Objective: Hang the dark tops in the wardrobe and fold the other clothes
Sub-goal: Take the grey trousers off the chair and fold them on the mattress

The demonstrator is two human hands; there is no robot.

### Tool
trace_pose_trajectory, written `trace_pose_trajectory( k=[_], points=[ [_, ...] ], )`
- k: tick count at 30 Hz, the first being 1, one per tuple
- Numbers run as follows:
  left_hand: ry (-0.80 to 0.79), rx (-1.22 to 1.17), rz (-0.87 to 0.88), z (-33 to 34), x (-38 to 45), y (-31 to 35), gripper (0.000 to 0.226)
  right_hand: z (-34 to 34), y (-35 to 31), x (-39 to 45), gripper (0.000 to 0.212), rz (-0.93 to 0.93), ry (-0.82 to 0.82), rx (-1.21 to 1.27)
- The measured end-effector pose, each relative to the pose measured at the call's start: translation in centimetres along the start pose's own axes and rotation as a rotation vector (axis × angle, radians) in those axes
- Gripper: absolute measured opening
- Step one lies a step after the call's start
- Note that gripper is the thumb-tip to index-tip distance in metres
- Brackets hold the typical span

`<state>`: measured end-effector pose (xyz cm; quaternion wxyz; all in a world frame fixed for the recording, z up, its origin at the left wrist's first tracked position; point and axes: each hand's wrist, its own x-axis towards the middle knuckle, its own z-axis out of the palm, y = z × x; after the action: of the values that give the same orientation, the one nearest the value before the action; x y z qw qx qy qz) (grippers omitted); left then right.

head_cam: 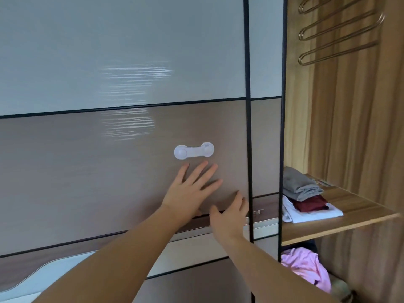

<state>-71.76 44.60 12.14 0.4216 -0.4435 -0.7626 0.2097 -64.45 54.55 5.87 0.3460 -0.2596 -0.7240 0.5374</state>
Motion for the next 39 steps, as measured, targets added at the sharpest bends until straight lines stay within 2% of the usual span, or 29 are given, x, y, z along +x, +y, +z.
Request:
trace_pose_trajectory(
  k=[5, 13, 22, 25, 30, 35, 39],
  points=[
    [0.099, -0.051, 0.019, 0.0, 1.2, 0.7, 0.095, 0.1, -0.3, 1.2, 0.080, 0.034, 0.112, 0.070],
    [0.145, -0.154, 0.023, -0.9, 4.9, 3.4, 0.072, -3.3, 0.5, 4.5, 0.077, 0.090, 0.200, 0.094],
    [-0.007, -0.201, 0.059, -2.3, 11.7, 8.9, 0.072, -11.1, 4.1, 9.0, 0.091, 0.046, 0.122, 0.051],
    [-0.063, -0.176, 0.129, -2.8, 14.2, 10.6, 0.079, -13.9, 5.4, 10.8, 0.099, 0.032, 0.090, 0.008],
    [-0.111, -0.112, 0.252, -4.1, 18.3, 12.4, 0.085, -18.2, 7.7, 13.7, 0.102, -0.001, 0.137, -0.039],
    [-0.033, -0.160, 0.309, -4.7, 22.9, 15.4, 0.080, -21.5, 9.7, 16.4, 0.104, 0.029, 0.187, 0.013],
    [0.057, -0.181, 0.379, -5.1, 26.6, 17.5, 0.069, -22.8, 10.9, 18.2, 0.096, 0.057, 0.222, 0.104]
  ],
)
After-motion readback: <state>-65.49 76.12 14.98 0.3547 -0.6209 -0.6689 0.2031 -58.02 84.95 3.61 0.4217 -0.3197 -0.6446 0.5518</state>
